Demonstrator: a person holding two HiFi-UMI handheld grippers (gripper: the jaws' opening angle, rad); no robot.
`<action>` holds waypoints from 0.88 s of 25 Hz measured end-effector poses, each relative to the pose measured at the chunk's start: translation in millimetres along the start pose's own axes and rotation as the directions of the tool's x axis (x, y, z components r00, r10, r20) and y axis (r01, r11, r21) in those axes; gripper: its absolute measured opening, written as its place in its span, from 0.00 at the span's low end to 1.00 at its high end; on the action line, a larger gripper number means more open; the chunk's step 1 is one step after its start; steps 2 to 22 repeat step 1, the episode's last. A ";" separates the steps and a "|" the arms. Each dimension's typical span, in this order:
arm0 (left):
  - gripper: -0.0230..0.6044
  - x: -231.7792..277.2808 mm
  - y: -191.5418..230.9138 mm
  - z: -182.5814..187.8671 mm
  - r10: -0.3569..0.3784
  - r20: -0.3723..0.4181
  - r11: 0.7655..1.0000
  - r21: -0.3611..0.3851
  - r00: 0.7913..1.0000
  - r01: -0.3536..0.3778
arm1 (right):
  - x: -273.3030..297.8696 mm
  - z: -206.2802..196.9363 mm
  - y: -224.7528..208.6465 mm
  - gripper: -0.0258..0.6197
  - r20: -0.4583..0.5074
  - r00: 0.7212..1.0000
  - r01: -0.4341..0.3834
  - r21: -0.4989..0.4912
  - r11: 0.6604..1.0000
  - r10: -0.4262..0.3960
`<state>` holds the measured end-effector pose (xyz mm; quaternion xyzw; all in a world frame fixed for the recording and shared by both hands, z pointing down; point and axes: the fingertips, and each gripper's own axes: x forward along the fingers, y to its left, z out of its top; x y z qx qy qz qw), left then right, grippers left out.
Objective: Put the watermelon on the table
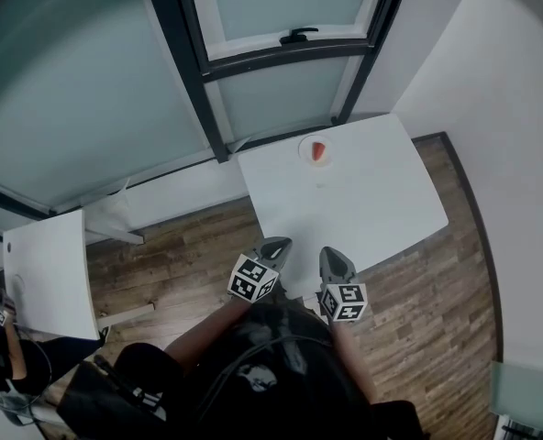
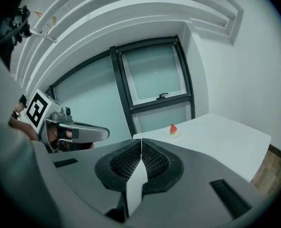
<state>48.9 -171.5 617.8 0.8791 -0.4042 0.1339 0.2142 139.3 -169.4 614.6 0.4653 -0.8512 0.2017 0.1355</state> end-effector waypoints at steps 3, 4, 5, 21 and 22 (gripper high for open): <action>0.05 -0.2 -0.4 -1.2 -0.002 -0.004 1.000 0.002 1.000 0.002 | 0.1 -0.5 0.6 0.06 0.002 1.000 -0.001 0.000 1.000 0.001; 0.05 -0.2 -0.4 -1.2 -0.002 -0.004 1.000 0.002 1.000 0.002 | 0.1 -0.5 0.6 0.06 0.002 1.000 -0.001 0.000 1.000 0.001; 0.05 -0.2 -0.4 -1.2 -0.002 -0.004 1.000 0.002 1.000 0.002 | 0.1 -0.5 0.6 0.06 0.002 1.000 -0.001 0.000 1.000 0.001; 0.05 -0.2 -0.4 -1.2 -0.002 -0.004 1.000 0.002 1.000 0.002 | 0.1 -0.5 0.6 0.06 0.002 1.000 -0.001 0.000 1.000 0.001; 0.05 -0.2 -0.4 -1.2 -0.002 -0.004 1.000 0.002 1.000 0.002 | 0.1 -0.5 0.6 0.06 0.002 1.000 -0.001 0.000 1.000 0.001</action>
